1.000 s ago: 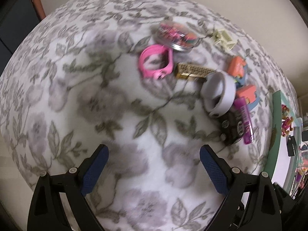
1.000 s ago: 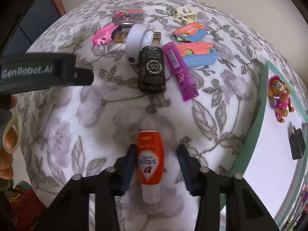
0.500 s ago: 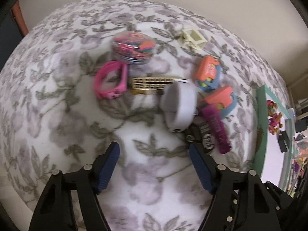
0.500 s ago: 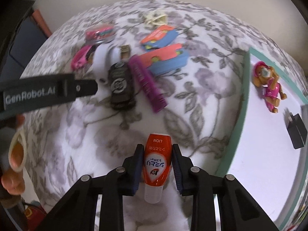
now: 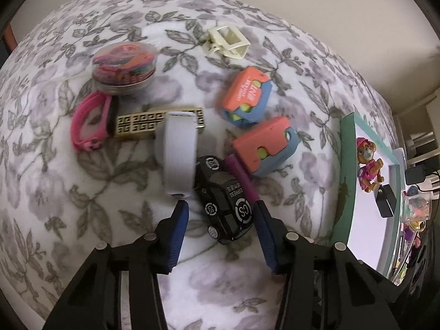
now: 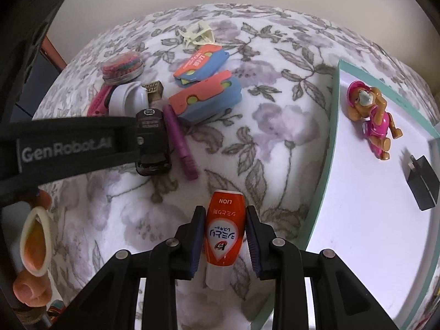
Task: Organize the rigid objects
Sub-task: 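Grasp the black toy car with the left gripper, then carry the toy car with left while right carries the eye-drop bottle over the tray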
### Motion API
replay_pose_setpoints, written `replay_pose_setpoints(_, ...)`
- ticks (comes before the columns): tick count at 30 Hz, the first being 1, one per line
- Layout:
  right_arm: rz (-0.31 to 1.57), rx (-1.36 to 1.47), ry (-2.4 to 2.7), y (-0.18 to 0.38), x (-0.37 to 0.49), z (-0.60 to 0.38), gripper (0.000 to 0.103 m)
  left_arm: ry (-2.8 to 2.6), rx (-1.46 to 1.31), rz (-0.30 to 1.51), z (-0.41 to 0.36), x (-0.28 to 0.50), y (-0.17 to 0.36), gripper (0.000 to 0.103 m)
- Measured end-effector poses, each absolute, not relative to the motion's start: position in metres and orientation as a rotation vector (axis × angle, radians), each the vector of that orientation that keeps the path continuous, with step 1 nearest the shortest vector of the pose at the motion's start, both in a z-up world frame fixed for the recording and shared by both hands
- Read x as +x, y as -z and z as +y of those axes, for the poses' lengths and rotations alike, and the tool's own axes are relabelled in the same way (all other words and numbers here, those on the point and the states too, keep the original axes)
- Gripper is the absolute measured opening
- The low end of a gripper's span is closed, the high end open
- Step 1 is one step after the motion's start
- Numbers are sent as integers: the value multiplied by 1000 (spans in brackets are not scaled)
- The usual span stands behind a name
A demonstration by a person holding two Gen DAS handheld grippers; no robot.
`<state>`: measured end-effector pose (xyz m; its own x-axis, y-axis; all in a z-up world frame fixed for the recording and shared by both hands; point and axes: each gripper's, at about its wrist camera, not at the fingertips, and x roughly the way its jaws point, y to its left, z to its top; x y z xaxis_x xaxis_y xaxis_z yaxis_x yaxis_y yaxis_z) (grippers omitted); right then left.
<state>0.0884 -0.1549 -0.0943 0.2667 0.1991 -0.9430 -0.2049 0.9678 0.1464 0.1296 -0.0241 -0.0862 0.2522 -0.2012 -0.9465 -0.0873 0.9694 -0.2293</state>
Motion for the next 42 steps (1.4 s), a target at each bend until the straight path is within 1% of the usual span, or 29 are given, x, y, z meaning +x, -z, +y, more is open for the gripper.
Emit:
replay_pose_setpoints(2, 1278, 1, -269, 95, 88, -153, 31, 80, -253, 1322, -34, 138, 87, 47)
replay_pose_setpoints(4, 1281, 3, -269, 97, 91, -155, 31, 87, -262, 1325, -41, 144, 92, 41)
replay_pose_setpoints(6, 1280, 6, -270, 99, 91, -154, 31, 91, -268, 1324, -48, 149, 95, 37)
replay_pose_setpoints(13, 1278, 19, -264, 99, 86, -153, 31, 84, -237, 1318, -62, 163, 107, 35)
replay_pose_setpoints(16, 1280, 28, -263, 100, 87, -153, 31, 82, -237, 1317, -57, 151, 99, 35)
replay_pose_setpoints(19, 1272, 45, -263, 94, 86, -155, 31, 71, -220, 1314, -45, 136, 85, 35)
replay_pose_setpoints(26, 1228, 103, -266, 67, 83, -163, 30, 68, -246, 1257, -35, 131, 55, 35)
replay_pose_setpoints(32, 1107, 170, -272, 16, 78, -182, 30, 75, -252, 1138, -32, 120, 3, 35)
replay_pose_setpoints(36, 1018, 174, -218, -21, 71, -205, 30, 122, -247, 1067, -44, 116, -34, 35)
replay_pose_setpoints(42, 927, 128, -87, -56, 62, -246, 30, 210, -194, 1023, -88, 112, -63, 35)
